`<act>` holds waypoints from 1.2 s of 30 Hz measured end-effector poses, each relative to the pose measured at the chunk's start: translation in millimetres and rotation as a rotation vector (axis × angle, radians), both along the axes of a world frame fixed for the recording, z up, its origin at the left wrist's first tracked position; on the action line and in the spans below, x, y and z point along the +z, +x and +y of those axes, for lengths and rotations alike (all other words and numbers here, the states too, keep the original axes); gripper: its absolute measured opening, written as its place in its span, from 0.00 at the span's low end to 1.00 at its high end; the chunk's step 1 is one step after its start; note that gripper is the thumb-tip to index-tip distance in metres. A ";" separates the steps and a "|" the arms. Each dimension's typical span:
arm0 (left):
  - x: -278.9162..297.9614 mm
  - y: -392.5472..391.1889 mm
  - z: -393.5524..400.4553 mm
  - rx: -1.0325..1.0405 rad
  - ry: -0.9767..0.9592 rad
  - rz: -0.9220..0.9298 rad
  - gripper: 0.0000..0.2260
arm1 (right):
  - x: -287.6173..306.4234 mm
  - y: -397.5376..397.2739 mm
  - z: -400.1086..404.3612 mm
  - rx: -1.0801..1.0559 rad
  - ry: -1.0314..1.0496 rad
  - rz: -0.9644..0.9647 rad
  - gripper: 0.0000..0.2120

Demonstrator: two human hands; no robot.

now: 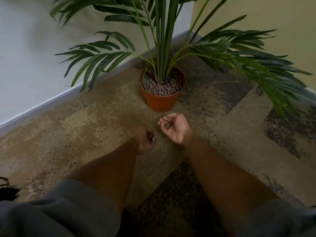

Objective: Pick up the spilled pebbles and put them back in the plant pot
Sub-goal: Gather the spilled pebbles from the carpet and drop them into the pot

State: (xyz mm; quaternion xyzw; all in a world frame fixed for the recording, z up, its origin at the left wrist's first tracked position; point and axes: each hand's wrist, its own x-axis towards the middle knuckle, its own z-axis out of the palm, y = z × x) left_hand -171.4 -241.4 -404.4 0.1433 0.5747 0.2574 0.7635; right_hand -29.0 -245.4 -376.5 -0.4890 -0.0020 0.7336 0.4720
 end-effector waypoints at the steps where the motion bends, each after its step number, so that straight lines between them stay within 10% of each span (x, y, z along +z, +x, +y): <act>1: 7.7 1.1 6.3 0.087 0.008 -0.052 0.10 | 7.9 -1.2 6.4 -0.033 0.013 0.026 0.10; 7: 62.7 17.2 64.4 0.418 0.143 -0.260 0.12 | 62.9 1.4 47.3 -0.189 0.121 0.113 0.16; 21: 109.7 38.5 87.2 0.357 0.232 -0.465 0.24 | 94.8 6.0 61.7 -0.277 0.245 0.176 0.21; 30: 68.3 25.5 51.3 0.185 0.217 -0.146 0.12 | 58.7 23.9 41.6 -0.083 0.108 -0.218 0.14; 36: 18.4 26.7 23.4 -0.382 0.262 0.360 0.07 | 16.4 24.2 19.6 0.177 -0.089 -0.645 0.06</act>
